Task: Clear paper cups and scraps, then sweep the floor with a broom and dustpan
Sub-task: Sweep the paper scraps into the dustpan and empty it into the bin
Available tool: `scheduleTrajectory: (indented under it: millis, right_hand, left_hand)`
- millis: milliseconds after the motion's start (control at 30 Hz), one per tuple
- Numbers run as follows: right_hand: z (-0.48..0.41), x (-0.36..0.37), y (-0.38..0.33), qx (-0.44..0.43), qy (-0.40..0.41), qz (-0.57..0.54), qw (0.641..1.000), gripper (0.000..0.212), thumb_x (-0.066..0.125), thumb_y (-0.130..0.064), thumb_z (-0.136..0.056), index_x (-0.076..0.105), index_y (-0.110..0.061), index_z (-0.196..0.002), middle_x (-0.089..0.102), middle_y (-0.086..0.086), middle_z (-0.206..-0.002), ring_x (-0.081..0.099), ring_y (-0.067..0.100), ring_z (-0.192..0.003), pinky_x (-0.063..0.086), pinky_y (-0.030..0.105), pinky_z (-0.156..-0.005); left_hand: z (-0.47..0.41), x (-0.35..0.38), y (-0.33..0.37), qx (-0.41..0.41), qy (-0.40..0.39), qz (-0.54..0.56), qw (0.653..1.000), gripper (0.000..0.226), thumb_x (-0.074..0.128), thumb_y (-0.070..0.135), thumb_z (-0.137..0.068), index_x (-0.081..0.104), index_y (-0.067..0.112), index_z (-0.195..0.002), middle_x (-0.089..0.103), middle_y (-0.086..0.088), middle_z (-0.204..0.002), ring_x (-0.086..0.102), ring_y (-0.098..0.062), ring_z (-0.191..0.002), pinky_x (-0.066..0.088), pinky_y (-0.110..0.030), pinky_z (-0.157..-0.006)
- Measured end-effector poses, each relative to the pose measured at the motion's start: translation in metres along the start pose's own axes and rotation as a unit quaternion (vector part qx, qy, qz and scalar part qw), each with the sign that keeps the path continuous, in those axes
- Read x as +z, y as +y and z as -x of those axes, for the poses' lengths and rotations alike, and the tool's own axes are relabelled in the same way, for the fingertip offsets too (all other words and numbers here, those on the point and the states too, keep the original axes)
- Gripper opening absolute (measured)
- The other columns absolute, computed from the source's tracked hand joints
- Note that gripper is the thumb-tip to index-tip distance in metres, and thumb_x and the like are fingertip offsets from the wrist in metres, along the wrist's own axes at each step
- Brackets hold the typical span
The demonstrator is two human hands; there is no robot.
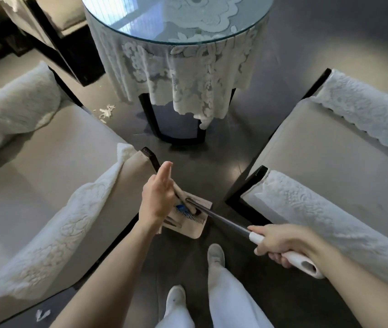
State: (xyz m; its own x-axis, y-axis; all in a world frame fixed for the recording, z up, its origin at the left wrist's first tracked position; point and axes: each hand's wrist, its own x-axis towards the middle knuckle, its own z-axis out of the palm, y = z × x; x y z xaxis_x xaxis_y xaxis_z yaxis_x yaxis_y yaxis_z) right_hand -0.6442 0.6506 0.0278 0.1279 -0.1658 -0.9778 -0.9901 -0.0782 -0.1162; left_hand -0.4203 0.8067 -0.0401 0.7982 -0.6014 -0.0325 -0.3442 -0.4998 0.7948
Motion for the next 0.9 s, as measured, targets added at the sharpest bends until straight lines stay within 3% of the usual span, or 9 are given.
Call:
scheduleTrajectory:
  millis: [167, 233, 333, 433, 500, 600, 667, 767, 900]
  right_hand:
    - [0.035, 0.046, 0.027, -0.019, 0.018, -0.108, 0.994, 0.068, 0.054, -0.01, -0.095, 0.024, -0.04, -0.149, 0.045, 0.002, -0.054, 0.04, 0.005, -0.035, 0.037, 0.017, -0.037]
    - [0.046, 0.063, 0.036, -0.032, 0.03, -0.149, 0.988, 0.068, 0.053, -0.009, -0.096, 0.023, -0.039, -0.15, 0.042, 0.001, -0.05, 0.039, 0.005, -0.034, 0.035, 0.017, -0.036]
    - [0.056, 0.081, 0.046, -0.051, 0.054, -0.211, 0.975, 0.066, 0.054, -0.011, -0.096, 0.025, -0.036, -0.15, 0.041, -0.002, -0.045, 0.038, 0.005, -0.034, 0.034, 0.016, -0.035]
    - [0.062, 0.086, 0.049, -0.063, 0.076, -0.261, 0.96, 0.063, 0.055, -0.012, -0.096, 0.028, -0.034, -0.149, 0.043, -0.003, -0.043, 0.038, 0.004, -0.035, 0.034, 0.016, -0.035]
    - [0.065, 0.08, 0.048, -0.068, 0.09, -0.283, 0.953, 0.062, 0.056, -0.013, -0.096, 0.029, -0.034, -0.148, 0.044, -0.003, -0.043, 0.038, 0.004, -0.036, 0.035, 0.017, -0.035]
    - [0.067, 0.062, 0.044, -0.074, 0.101, -0.323, 0.938, 0.062, 0.056, -0.012, -0.096, 0.028, -0.033, -0.148, 0.044, -0.003, -0.043, 0.037, 0.004, -0.036, 0.033, 0.016, -0.033]
    - [0.067, 0.047, 0.039, -0.078, 0.107, -0.346, 0.929, 0.061, 0.055, -0.011, -0.097, 0.029, -0.031, -0.148, 0.043, -0.003, -0.042, 0.037, 0.004, -0.035, 0.033, 0.015, -0.032]
    - [0.059, 0.026, 0.027, -0.086, 0.118, -0.376, 0.915, 0.059, 0.055, -0.01, -0.096, 0.032, -0.028, -0.147, 0.043, -0.002, -0.041, 0.038, 0.004, -0.034, 0.033, 0.015, -0.032]
    - [0.04, -0.012, 0.007, -0.095, 0.136, -0.391, 0.905, 0.038, 0.055, -0.011, -0.096, 0.045, -0.026, -0.13, 0.044, -0.004, -0.04, 0.039, 0.003, -0.036, 0.033, 0.015, -0.033]
  left_hand:
    - [0.024, -0.021, -0.013, 0.022, -0.024, 0.022, 0.999, 0.044, 0.053, 0.01, -0.094, 0.048, 0.026, -0.134, 0.056, 0.004, -0.106, 0.056, -0.011, -0.094, 0.045, -0.026, -0.085]
    - [0.038, -0.031, -0.016, 0.042, -0.031, 0.022, 0.998, 0.046, 0.055, 0.008, -0.092, 0.049, 0.023, -0.136, 0.055, 0.005, -0.107, 0.055, -0.01, -0.094, 0.043, -0.025, -0.085]
    - [0.045, -0.04, -0.015, 0.062, -0.029, 0.016, 0.998, 0.046, 0.055, 0.007, -0.093, 0.049, 0.023, -0.135, 0.055, 0.006, -0.107, 0.054, -0.005, -0.09, 0.038, -0.004, -0.076]
    - [0.035, -0.045, -0.006, 0.083, -0.032, 0.038, 0.995, 0.047, 0.054, 0.002, -0.092, 0.05, 0.02, -0.135, 0.056, 0.004, -0.113, 0.055, 0.007, -0.088, 0.035, 0.005, -0.074]
    - [0.028, -0.046, 0.001, 0.095, -0.044, 0.05, 0.993, 0.05, 0.053, -0.001, -0.092, 0.048, 0.018, -0.138, 0.056, 0.0, -0.12, 0.051, 0.007, -0.102, 0.039, -0.001, -0.085]
    - [0.016, -0.044, 0.014, 0.119, -0.053, 0.054, 0.99, 0.048, 0.054, -0.001, -0.093, 0.048, 0.019, -0.136, 0.059, -0.008, -0.124, 0.051, -0.007, -0.111, 0.047, -0.026, -0.093]
    - [0.004, -0.041, 0.024, 0.149, -0.037, 0.027, 0.988, 0.045, 0.056, 0.002, -0.092, 0.05, 0.02, -0.132, 0.062, -0.003, -0.115, 0.054, -0.008, -0.104, 0.046, -0.023, -0.089]
    - [-0.018, -0.032, 0.038, 0.17, -0.031, 0.014, 0.985, 0.045, 0.056, 0.0, -0.091, 0.051, 0.018, -0.132, 0.06, 0.003, -0.11, 0.052, -0.003, -0.1, 0.036, -0.001, -0.083]
    - [-0.056, -0.006, 0.057, 0.182, -0.033, 0.022, 0.982, 0.044, 0.055, -0.005, -0.089, 0.054, 0.013, -0.129, 0.066, -0.007, -0.113, 0.061, -0.022, -0.107, 0.044, -0.027, -0.089]
